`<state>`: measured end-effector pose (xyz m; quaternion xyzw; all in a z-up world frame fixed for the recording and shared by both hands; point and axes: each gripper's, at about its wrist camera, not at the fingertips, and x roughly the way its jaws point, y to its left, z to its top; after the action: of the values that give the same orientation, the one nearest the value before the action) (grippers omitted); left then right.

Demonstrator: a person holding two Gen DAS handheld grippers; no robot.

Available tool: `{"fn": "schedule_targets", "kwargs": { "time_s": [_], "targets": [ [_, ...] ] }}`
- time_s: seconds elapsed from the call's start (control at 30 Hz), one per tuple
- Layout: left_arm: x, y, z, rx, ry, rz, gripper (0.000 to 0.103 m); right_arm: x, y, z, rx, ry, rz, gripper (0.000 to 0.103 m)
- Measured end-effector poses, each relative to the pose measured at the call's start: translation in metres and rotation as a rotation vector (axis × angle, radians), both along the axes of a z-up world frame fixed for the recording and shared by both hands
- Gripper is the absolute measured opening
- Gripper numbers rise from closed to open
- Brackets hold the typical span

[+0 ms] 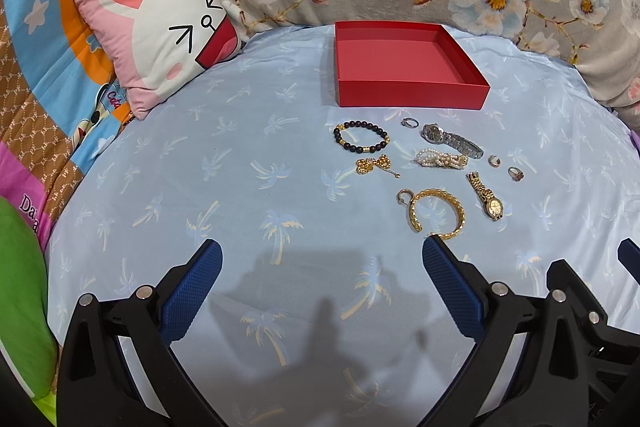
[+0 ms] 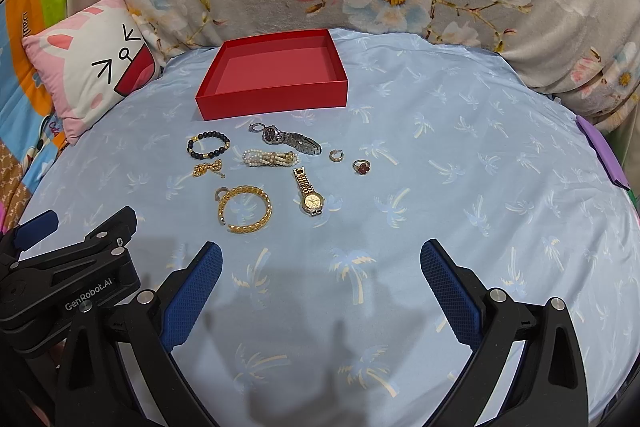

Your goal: Organize jewelry

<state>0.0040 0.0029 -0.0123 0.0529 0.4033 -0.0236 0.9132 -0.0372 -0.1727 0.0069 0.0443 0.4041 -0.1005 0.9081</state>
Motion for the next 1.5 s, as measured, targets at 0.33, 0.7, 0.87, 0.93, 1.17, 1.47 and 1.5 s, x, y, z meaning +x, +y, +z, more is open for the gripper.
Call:
{"fn": "schedule_targets", "kwargs": {
  "time_s": [0.33,0.7,0.87,0.93,1.17,1.47,1.5],
  "targets": [
    [0.0,0.0,-0.001,-0.001,0.0,0.0,0.098,0.001,0.0,-0.001,-0.001,0.0,0.0,0.098],
    [0.0,0.0,-0.001,0.0,0.001,0.001,0.098,0.002,0.0,-0.003,0.002,0.002,0.002,0.098],
    [0.005,-0.002,-0.005,0.0,0.011,0.001,0.098,0.004,0.001,-0.008,0.004,0.007,0.002,0.098],
    [0.009,-0.003,-0.007,-0.001,0.018,0.002,0.098,0.011,0.002,-0.009,0.006,0.013,0.003,0.098],
    [0.026,-0.006,-0.015,0.001,0.049,0.001,0.098,0.03,-0.002,-0.018,0.02,0.041,0.024,0.096],
    [0.059,0.004,-0.039,-0.003,0.108,0.035,0.098,0.067,-0.018,-0.051,0.074,0.1,0.054,0.077],
    [0.063,0.007,-0.042,-0.008,0.116,0.041,0.098,0.072,-0.02,-0.054,0.087,0.104,0.058,0.075]
  ]
}}
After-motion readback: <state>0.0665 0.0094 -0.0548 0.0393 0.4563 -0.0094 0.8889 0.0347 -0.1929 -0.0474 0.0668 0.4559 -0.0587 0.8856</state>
